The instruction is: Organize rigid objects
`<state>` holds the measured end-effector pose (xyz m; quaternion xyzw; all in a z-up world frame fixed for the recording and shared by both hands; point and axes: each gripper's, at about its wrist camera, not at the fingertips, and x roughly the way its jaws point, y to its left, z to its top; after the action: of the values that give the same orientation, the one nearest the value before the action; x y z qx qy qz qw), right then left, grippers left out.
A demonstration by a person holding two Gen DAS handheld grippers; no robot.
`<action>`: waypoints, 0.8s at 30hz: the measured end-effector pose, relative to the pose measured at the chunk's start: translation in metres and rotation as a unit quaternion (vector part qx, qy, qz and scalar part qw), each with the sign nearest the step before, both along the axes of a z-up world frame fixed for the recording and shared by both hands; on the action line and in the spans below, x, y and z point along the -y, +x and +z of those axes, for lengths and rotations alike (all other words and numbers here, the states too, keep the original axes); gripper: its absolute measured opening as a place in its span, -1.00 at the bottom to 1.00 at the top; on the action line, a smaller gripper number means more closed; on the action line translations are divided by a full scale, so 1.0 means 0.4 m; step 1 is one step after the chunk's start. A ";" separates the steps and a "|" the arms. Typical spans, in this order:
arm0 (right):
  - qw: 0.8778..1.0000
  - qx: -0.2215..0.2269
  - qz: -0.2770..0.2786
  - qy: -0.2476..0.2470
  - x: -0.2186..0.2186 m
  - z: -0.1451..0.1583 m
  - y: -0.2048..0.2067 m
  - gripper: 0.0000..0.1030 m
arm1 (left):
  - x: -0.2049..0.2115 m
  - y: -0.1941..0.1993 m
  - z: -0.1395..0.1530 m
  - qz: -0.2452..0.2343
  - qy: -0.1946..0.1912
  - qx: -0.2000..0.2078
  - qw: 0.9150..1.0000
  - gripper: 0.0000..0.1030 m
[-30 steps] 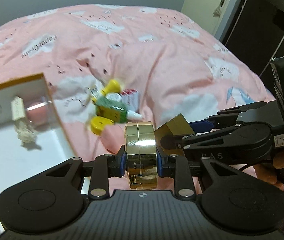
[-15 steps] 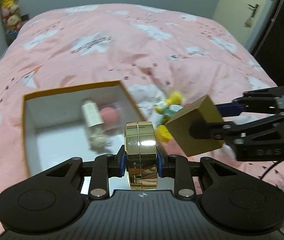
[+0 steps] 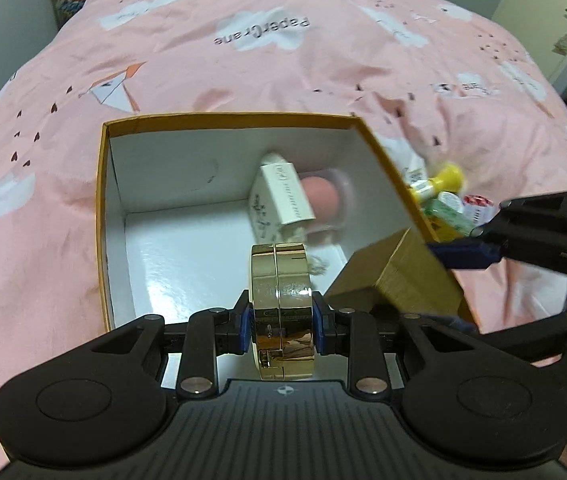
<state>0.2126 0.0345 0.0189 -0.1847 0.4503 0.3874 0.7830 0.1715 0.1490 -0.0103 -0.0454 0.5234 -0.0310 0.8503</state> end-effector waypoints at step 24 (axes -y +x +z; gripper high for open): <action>0.942 0.046 0.280 -0.180 -0.144 -0.177 0.091 -0.13 | -0.020 0.079 -0.089 -0.010 -0.021 -0.044 0.999 -0.38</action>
<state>0.2491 0.0919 -0.0519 -0.4591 0.4059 0.4945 0.6164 0.2032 0.1570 -0.0461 -0.0595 0.5598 -0.0489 0.8250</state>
